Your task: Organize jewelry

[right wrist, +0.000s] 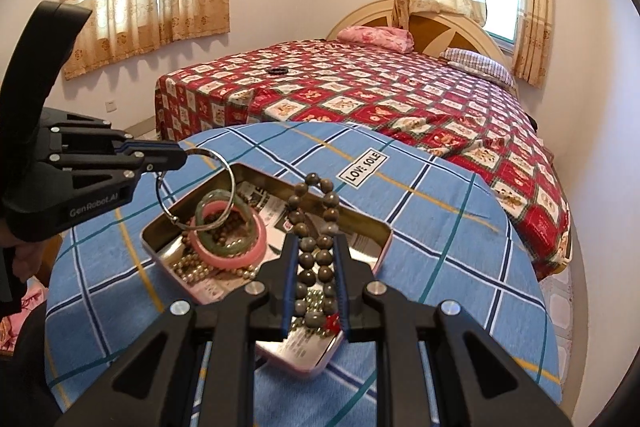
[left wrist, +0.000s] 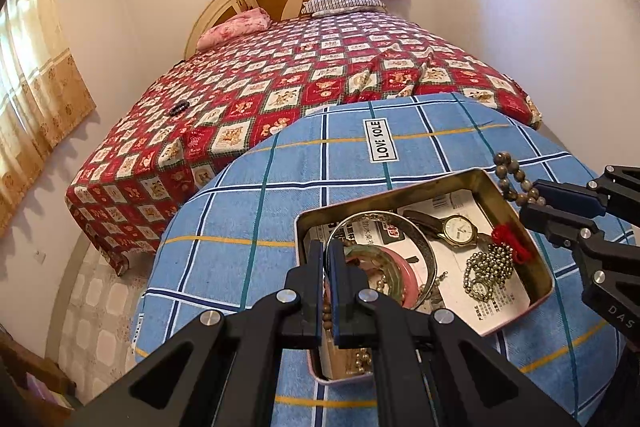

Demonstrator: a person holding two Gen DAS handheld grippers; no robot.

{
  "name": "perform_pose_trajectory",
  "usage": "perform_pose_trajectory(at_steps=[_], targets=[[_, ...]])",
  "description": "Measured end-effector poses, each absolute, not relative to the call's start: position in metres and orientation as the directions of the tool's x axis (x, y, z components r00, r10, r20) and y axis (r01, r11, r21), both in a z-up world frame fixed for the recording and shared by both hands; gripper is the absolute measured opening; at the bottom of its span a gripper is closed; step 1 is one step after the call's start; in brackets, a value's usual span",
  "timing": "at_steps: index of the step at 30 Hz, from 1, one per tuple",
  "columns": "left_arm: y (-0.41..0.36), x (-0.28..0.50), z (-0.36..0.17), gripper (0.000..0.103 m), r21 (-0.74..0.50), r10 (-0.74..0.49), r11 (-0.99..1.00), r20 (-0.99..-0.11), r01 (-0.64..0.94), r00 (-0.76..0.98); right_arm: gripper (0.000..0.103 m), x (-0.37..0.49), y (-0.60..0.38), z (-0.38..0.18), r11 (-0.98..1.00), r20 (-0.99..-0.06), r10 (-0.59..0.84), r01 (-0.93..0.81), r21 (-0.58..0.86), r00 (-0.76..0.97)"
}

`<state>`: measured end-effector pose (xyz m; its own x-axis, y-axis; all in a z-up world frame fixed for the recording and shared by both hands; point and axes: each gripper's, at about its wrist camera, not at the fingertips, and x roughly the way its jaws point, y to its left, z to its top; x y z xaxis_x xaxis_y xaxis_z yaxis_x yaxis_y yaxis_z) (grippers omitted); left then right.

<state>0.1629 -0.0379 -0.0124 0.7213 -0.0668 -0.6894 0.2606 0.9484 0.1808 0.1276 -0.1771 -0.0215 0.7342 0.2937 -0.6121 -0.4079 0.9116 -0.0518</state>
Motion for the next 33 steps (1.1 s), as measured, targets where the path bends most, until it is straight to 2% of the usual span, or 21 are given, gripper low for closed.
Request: perform_pose_trajectory(at_steps=[9,15,16,17,19,29,30,32,33], targets=[[-0.041,0.177,-0.028,0.002,0.185,-0.055,0.947,-0.713,0.263,0.699,0.019,0.149,-0.171,-0.035,0.916,-0.635,0.271,-0.397,-0.062,0.723],[-0.044,0.18,-0.036,0.007,0.167,-0.072,0.947,-0.726,0.276,0.684,0.021,0.153,-0.173,-0.048,0.918,-0.653,0.27,-0.393,-0.046,0.707],[-0.045,0.179,-0.037,0.008,0.178,-0.062,0.945,-0.726,0.273,0.685,0.026,0.152,-0.173,-0.05,0.919,-0.653,0.268,-0.391,-0.046,0.708],[-0.045,0.177,-0.037,0.008,0.179,-0.063,0.944,-0.725,0.276,0.686,0.04,0.152,-0.174,-0.051,0.92,-0.655,0.269,-0.39,-0.042,0.706],[-0.044,0.173,-0.035,0.01,0.167,-0.074,0.947,-0.718,0.274,0.692,0.052,0.146,-0.176,-0.051,0.923,-0.646,0.267,-0.383,-0.043,0.715],[-0.042,0.171,-0.034,0.013,0.167,-0.07,0.949,-0.717,0.268,0.693,0.052,0.146,-0.173,-0.05,0.925,-0.65,0.26,-0.378,-0.045,0.714],[-0.042,0.171,-0.034,0.016,0.169,-0.066,0.949,-0.718,0.266,0.693,0.052,0.146,-0.173,-0.05,0.925,-0.65,0.259,-0.378,-0.046,0.715],[-0.042,0.171,-0.034,0.031,0.178,-0.057,0.949,-0.717,0.262,0.695,0.056,0.146,-0.173,-0.05,0.926,-0.648,0.254,-0.374,-0.051,0.718],[-0.042,0.17,-0.034,0.046,0.186,-0.051,0.949,-0.709,0.255,0.704,0.056,0.145,-0.173,-0.05,0.927,-0.646,0.251,-0.371,-0.054,0.721]])
